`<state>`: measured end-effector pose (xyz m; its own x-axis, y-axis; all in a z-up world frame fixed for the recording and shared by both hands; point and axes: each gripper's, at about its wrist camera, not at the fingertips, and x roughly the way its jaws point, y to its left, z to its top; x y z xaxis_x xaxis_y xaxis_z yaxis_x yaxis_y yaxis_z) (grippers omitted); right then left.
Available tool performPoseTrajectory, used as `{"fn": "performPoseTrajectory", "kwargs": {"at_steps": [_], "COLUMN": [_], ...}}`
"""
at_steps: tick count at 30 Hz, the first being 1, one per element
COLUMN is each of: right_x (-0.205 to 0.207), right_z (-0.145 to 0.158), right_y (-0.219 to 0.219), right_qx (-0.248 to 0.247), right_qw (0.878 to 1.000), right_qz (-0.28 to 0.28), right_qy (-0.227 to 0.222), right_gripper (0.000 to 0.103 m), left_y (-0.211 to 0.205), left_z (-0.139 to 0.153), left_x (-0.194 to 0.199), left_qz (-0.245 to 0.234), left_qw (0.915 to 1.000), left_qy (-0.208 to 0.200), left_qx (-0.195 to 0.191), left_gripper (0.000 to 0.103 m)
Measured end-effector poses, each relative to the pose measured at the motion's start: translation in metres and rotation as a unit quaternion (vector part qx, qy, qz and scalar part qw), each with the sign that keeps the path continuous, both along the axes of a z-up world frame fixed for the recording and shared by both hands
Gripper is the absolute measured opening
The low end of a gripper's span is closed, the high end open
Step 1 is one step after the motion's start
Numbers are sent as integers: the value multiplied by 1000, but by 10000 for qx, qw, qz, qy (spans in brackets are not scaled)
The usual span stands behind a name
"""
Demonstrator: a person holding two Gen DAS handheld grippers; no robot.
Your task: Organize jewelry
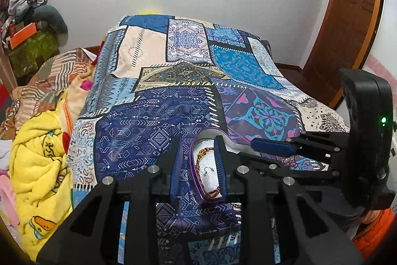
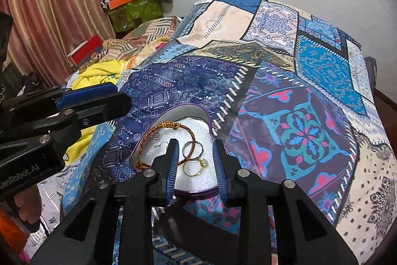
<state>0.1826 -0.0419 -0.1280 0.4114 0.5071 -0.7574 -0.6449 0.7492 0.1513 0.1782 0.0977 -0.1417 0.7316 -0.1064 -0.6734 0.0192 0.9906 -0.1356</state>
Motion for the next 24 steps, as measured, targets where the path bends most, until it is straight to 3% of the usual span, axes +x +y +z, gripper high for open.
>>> {"fn": "performPoseTrajectory", "kwargs": {"at_steps": [14,24], "right_x": [-9,-12], "right_z": [33,18], "right_y": [-64,-128], "right_qx": [251,52], "right_qw": [9978,9952], "right_qz": [-548,-972], "right_qy": [-279,-97], "right_gripper": [25,26], "left_y": [-46,-94], "left_z": [22,-9], "left_x": [-12,-7], "left_qz": [-223,-463], "left_qw": [9996,9979], "left_qy": [-39,457], "left_qx": [158,80], "left_gripper": [29,31]}}
